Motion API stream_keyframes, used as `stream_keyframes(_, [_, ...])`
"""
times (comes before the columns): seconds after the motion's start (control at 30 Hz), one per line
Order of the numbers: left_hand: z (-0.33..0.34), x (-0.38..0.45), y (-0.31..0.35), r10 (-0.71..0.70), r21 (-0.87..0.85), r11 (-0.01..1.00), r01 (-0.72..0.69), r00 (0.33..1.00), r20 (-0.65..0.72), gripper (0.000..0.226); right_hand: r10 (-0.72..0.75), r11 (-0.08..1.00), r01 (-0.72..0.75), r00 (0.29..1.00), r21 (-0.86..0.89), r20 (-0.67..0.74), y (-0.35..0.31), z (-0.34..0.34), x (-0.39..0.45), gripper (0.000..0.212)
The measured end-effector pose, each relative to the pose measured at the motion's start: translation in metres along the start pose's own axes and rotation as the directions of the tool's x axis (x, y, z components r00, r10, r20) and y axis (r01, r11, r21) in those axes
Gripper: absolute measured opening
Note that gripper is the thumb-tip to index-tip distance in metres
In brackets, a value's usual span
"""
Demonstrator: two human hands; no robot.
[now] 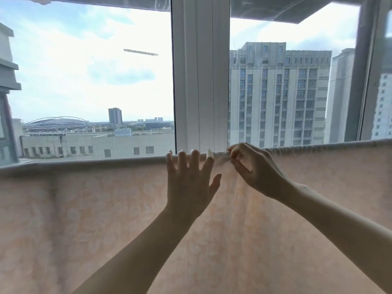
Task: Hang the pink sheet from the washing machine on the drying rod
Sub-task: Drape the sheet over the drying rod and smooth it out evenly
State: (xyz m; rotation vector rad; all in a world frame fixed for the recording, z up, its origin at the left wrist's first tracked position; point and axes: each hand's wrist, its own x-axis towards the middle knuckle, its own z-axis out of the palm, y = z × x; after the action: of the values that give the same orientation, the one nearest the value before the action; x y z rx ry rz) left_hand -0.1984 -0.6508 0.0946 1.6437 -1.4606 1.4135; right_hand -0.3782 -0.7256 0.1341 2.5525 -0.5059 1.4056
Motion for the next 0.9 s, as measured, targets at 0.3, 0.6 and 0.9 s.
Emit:
stream_keyframes(0.3, [-0.001,0.002,0.004,-0.008,0.059,0.998,0.004,0.997,0.075,0.057,0.318,0.898,-0.42,0.827,0.133,0.464,0.023,-0.03,0.057,0.043])
stream_keyframes(0.6, [0.0,0.002,0.002,-0.029,0.103,0.995,0.021,0.997,0.078,0.06,0.249,0.867,-0.45,0.765,0.216,0.594,0.034,-0.041,0.059,0.017])
stream_keyframes(0.9, [-0.003,0.005,0.007,-0.079,0.103,0.992,0.068,0.991,0.109,0.06,0.215,0.959,-0.219,0.976,0.179,0.042,0.044,-0.037,0.043,0.016])
